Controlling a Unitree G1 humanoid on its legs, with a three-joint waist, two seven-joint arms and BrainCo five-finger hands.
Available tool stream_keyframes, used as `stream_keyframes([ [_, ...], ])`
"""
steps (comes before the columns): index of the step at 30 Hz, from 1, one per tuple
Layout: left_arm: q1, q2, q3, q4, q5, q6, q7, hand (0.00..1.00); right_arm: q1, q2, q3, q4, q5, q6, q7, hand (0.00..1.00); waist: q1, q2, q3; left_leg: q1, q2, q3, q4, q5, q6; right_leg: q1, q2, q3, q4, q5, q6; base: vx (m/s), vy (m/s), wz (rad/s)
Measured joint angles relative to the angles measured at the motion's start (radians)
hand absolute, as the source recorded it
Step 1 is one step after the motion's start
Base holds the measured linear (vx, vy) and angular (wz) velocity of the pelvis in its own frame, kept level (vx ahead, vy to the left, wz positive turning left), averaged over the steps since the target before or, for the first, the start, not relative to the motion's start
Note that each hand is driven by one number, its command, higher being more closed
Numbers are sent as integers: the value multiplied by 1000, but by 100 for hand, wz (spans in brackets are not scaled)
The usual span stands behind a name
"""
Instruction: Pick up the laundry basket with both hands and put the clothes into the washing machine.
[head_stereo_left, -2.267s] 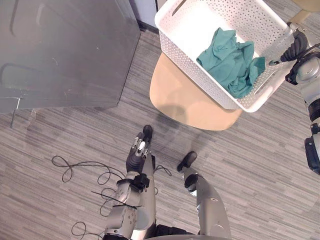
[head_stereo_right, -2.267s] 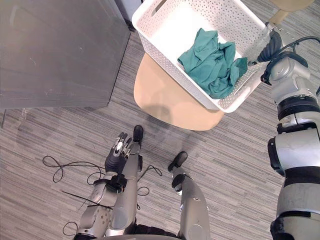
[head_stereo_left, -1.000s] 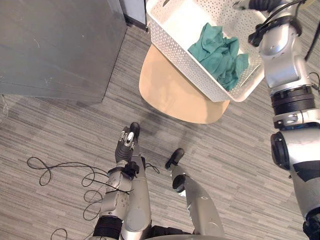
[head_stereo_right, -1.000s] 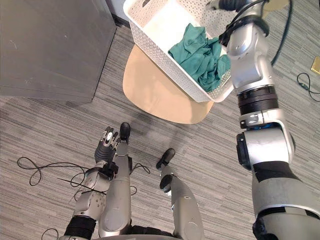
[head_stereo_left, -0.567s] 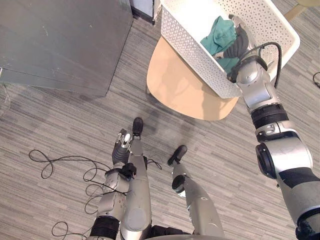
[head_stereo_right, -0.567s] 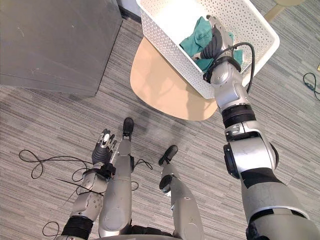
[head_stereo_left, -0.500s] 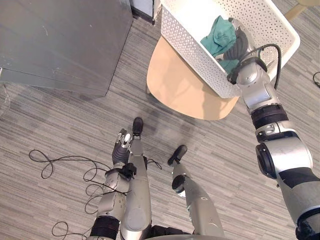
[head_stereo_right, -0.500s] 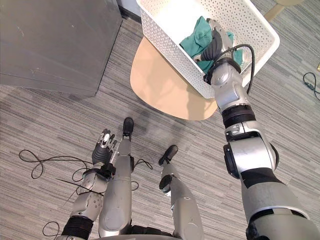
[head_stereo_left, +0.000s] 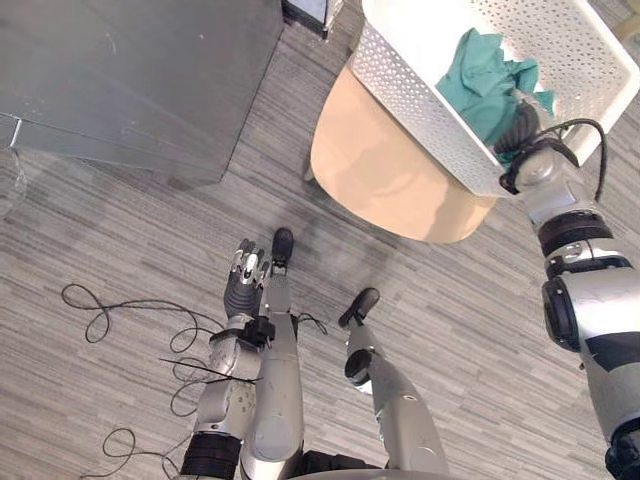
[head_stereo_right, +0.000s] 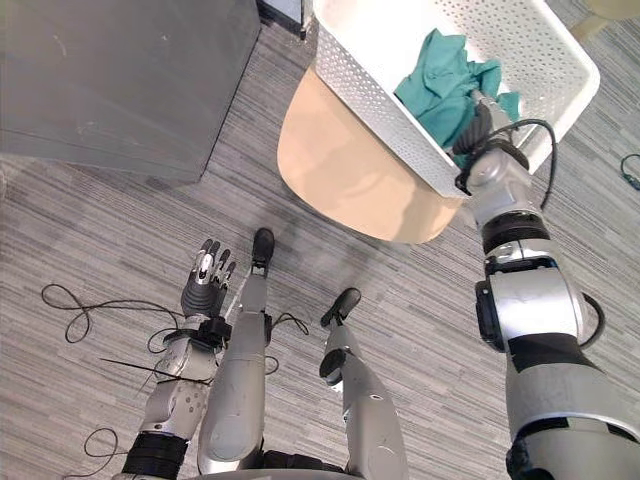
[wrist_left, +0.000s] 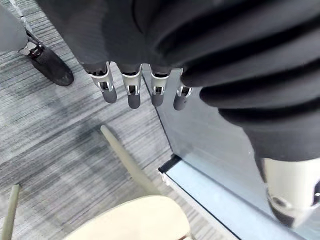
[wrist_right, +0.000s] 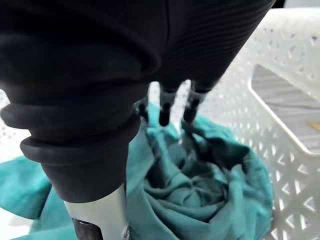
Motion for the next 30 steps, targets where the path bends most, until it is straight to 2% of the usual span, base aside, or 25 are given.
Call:
stream_keyframes([
  [5, 23, -27, -69, -135, -55, 0, -26, 0, 58, -103, -24, -2, -4, 18, 40, 0, 30, 4, -9, -38, -20, -16, -2, 0, 0, -40, -24, -23, 32, -20, 18, 101, 104, 14],
  [8, 34, -53, -93, -142, -61, 0, -43, 0, 100, -135, -1, -31, 20, 17, 63, 0, 39, 6, -62, -86, -24, -14, 0, -1, -1, -94, -38, -33, 62, -32, 23, 60, 79, 2],
  [12, 40, -75, -93, -142, -61, -1, -42, 0, 102, -168, 37, -69, 104, -4, 63, 0, 43, 6, -68, -130, -19, -8, 30, -11, -10, -150, -48, -25, 113, -51, 19, 19, 40, -12],
  [15, 49, -78, -93, -142, -61, -1, -42, 0, 98, -176, 56, -77, 228, -21, 63, 0, 59, 6, -68, -147, -8, -3, 44, -15, -9, -182, -50, -15, 148, -65, 9, 9, -5, -16],
  [17, 63, -77, -93, -142, -68, -1, -42, 0, 79, -177, 116, -75, 297, -22, 65, 0, 66, 10, -70, -148, 2, 3, 56, -16, -11, -189, -48, -13, 167, -74, -1, 36, -45, -11],
  [20, 70, -77, -93, -142, -72, 0, -44, 0, 71, -167, 129, -75, 386, -22, 98, 0, 67, 10, -79, -149, 9, 6, 60, -14, -14, -200, -45, -9, 185, -85, -4, 46, -69, -7],
  [21, 70, -78, -93, -142, -73, 1, -50, 0, 61, -164, 137, -75, 434, -22, 116, 100, 67, 11, -79, -149, 13, 7, 65, -14, -14, -201, -44, -7, 189, -87, -7, 61, -89, -9],
  [26, 70, -90, -90, -139, -80, 5, -86, 0, 54, -144, 143, -76, 636, -24, 198, 100, 70, 19, -103, -165, 25, -5, 90, -18, -18, -202, -27, -9, 185, -89, -14, 79, -96, -4],
  [28, 70, -96, -90, -136, -81, 5, -105, 0, 54, -134, 145, -78, 737, -25, 239, 100, 83, 21, -110, -165, 35, -11, 98, -21, -22, -201, -17, -8, 181, -89, -13, 99, -100, -10],
  [30, 70, -96, -88, -133, -81, 5, -108, 0, 53, -134, 155, -78, 779, -29, 269, 100, 94, 21, -111, -169, 42, -21, 111, -28, -31, -198, -9, -9, 178, -90, -14, 94, -93, -9],
])
